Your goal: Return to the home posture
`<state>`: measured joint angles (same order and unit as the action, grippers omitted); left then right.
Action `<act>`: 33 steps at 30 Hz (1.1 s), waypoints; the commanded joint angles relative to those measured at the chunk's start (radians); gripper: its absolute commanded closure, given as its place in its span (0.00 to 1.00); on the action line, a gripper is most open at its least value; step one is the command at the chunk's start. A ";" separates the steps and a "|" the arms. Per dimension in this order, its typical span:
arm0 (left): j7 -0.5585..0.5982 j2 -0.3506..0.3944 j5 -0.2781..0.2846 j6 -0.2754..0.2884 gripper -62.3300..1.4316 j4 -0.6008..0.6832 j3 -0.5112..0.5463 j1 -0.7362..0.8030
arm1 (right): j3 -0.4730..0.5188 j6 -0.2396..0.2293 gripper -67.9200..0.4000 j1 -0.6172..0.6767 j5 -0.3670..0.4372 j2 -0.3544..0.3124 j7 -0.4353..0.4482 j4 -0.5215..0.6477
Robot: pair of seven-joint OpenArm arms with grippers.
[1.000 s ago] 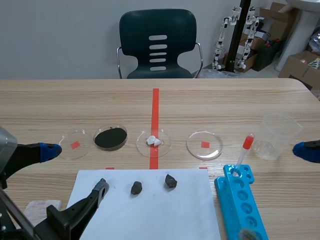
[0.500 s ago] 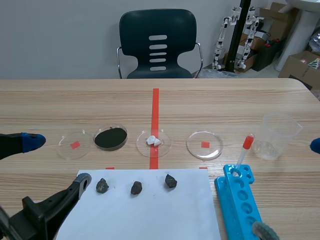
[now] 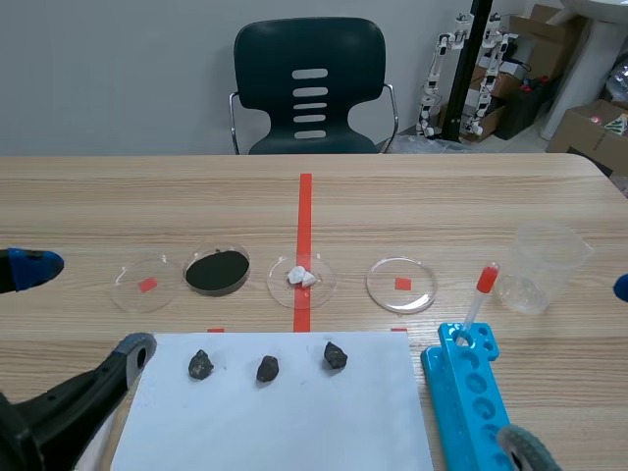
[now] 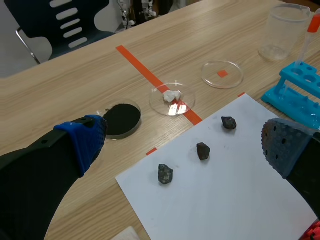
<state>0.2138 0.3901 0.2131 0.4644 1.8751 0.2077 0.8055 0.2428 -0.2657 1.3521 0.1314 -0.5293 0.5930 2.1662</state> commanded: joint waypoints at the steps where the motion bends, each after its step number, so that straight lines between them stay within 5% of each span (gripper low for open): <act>1: 0.013 -0.004 0.007 -0.005 0.00 0.024 0.009 -0.003 | 0.005 0.003 0.00 0.015 0.010 -0.008 0.012 0.008; 8: 0.011 -0.004 -0.076 -0.005 0.00 0.026 0.010 -0.003 | 0.005 -0.019 0.00 0.015 0.003 -0.008 0.013 0.008; 33: 0.006 -0.005 -0.076 -0.008 0.00 0.026 0.010 -0.005 | 0.005 -0.019 0.00 0.015 0.003 -0.008 0.016 0.008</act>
<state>0.2070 0.3901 0.1295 0.4603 1.8832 0.2150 0.8032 0.2428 -0.2848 1.3521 0.1234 -0.5293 0.5934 2.1662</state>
